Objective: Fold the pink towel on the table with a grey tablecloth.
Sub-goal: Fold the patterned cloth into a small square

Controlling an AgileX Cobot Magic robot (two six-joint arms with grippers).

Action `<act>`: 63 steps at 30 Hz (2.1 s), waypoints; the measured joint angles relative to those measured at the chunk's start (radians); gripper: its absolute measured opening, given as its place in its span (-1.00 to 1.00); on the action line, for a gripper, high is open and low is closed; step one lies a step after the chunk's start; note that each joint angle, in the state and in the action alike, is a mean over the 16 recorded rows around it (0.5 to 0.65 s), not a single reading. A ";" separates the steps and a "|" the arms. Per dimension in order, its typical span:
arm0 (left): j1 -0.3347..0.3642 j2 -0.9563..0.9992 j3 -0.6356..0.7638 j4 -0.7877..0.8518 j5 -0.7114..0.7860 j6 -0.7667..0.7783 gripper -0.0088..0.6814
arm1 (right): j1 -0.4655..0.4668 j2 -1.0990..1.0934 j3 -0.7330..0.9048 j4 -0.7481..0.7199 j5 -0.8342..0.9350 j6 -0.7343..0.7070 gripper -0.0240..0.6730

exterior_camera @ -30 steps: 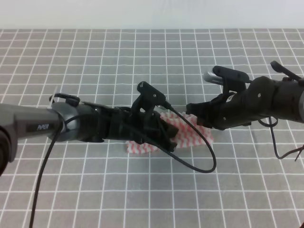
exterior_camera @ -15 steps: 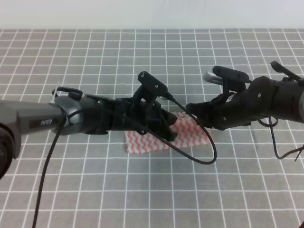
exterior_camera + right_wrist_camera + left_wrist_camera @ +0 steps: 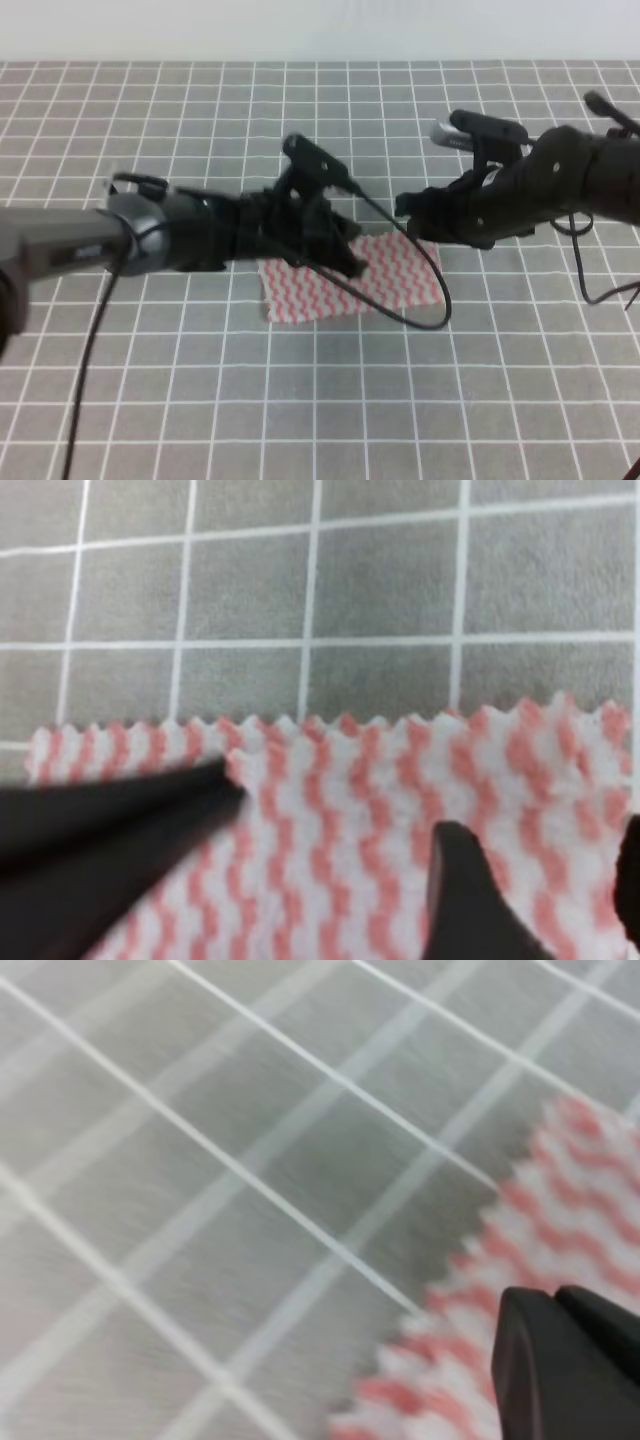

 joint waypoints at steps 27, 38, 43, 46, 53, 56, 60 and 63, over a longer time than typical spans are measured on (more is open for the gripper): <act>0.021 -0.171 0.284 -0.002 -0.077 -0.184 -0.98 | -0.003 0.040 -0.039 -0.043 0.300 -0.052 -0.97; 0.029 -0.183 0.279 0.004 -0.049 -0.193 -0.98 | -0.002 0.034 -0.050 -0.046 0.345 -0.053 -0.97; 0.033 -0.190 0.278 0.060 0.008 -0.268 -0.98 | -0.002 0.018 -0.065 -0.028 0.347 -0.066 -0.97; 0.035 -0.189 0.278 0.109 0.042 -0.324 -0.98 | -0.002 0.012 -0.074 0.003 0.345 -0.088 -0.97; 0.037 -0.165 0.286 0.229 0.079 -0.452 -0.98 | -0.003 0.027 -0.086 0.107 0.327 -0.166 -0.97; 0.038 -0.152 0.288 0.267 0.060 -0.479 -0.98 | -0.003 0.042 -0.087 0.148 0.316 -0.199 -0.97; 0.038 -0.141 0.288 0.285 0.033 -0.485 -0.98 | -0.004 0.062 -0.087 0.178 0.302 -0.228 -0.97; 0.038 -0.137 0.288 0.294 0.006 -0.486 -0.98 | -0.005 0.076 -0.087 0.177 0.293 -0.237 -0.97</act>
